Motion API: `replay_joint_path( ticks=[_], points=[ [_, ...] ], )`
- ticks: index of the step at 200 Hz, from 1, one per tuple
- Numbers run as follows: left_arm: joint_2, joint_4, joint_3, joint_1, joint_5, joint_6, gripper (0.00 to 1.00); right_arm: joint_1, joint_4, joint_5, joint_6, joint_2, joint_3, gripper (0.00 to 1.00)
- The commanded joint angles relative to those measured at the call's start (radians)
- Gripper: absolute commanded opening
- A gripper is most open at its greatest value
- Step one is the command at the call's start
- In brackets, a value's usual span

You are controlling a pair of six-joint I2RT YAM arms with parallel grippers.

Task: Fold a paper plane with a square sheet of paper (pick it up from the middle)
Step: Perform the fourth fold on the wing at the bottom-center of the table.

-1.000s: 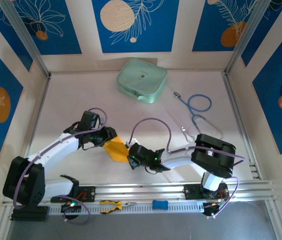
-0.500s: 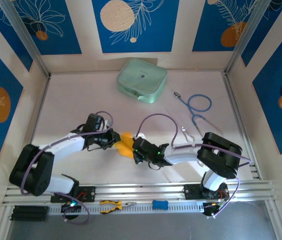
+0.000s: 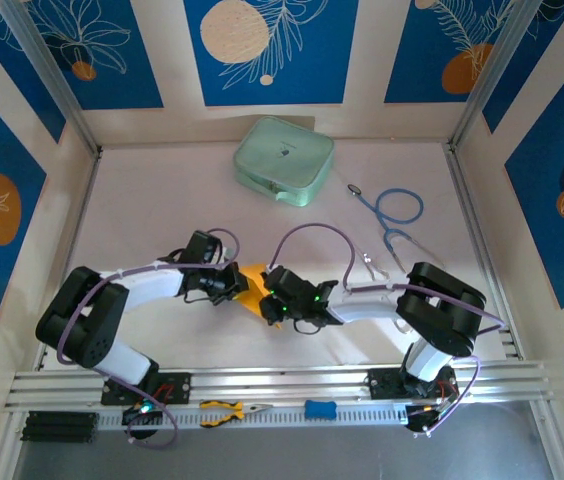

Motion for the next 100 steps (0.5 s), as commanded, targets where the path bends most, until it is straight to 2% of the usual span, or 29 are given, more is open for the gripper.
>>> replay_joint_path(
  ticks=[1,35,60,69,100],
  points=[
    [0.001,-0.002,-0.005,-0.003,-0.022,-0.005,0.04,-0.017,0.026,-0.05,0.023,-0.026,-0.031,0.17],
    [-0.014,0.004,-0.015,-0.003,-0.022,-0.011,0.04,-0.01,0.047,-0.057,0.029,-0.02,-0.036,0.19],
    [-0.056,0.032,-0.036,-0.003,-0.022,-0.023,0.06,0.005,0.043,-0.019,0.004,-0.015,-0.03,0.17],
    [-0.093,0.029,-0.041,-0.002,-0.036,-0.024,0.13,0.014,0.032,0.004,-0.014,-0.013,-0.026,0.16],
    [-0.212,-0.007,-0.031,0.0,-0.093,-0.031,0.51,0.026,0.029,0.034,-0.073,-0.016,-0.029,0.16]
  ],
)
